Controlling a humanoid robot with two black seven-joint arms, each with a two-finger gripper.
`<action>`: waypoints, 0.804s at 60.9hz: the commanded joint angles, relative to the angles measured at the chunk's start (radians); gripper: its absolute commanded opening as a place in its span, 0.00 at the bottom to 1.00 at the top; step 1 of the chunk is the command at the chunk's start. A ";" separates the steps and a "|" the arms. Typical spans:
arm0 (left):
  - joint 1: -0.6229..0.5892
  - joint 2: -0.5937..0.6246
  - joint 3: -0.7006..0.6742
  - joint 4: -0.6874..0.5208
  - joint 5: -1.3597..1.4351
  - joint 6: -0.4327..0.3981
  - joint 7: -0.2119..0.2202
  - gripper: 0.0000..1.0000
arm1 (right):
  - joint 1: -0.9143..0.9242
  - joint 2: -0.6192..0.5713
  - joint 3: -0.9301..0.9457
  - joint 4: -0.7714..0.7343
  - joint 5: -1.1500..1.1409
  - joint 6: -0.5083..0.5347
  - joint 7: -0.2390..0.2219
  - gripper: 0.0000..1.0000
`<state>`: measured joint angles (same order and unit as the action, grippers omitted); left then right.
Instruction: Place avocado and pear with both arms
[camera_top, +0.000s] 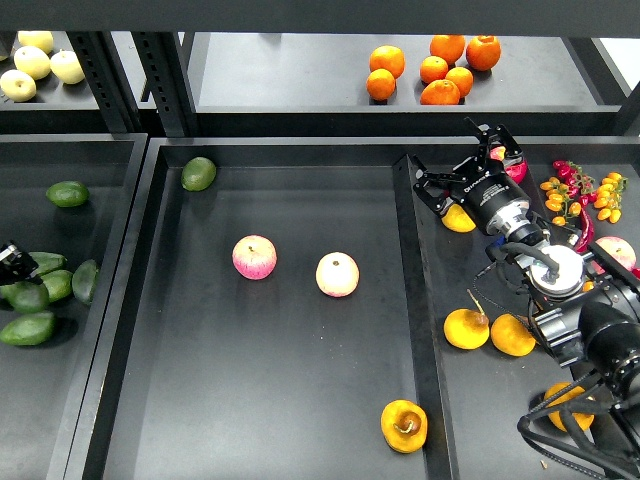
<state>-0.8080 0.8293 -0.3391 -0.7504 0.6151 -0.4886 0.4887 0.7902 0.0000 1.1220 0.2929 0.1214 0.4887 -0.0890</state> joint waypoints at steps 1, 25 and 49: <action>0.004 0.004 0.000 0.020 0.000 0.000 0.000 0.36 | 0.000 0.000 -0.001 0.000 0.000 0.000 0.000 0.99; 0.006 0.004 0.000 0.082 -0.001 0.000 0.000 0.38 | 0.000 0.000 -0.001 0.000 0.000 0.000 0.000 0.99; 0.024 -0.004 0.009 0.140 -0.001 0.000 0.000 0.38 | 0.000 0.000 -0.001 0.000 0.000 0.000 0.000 0.99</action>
<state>-0.7927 0.8299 -0.3320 -0.6270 0.6137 -0.4889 0.4887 0.7900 0.0000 1.1214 0.2929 0.1220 0.4887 -0.0890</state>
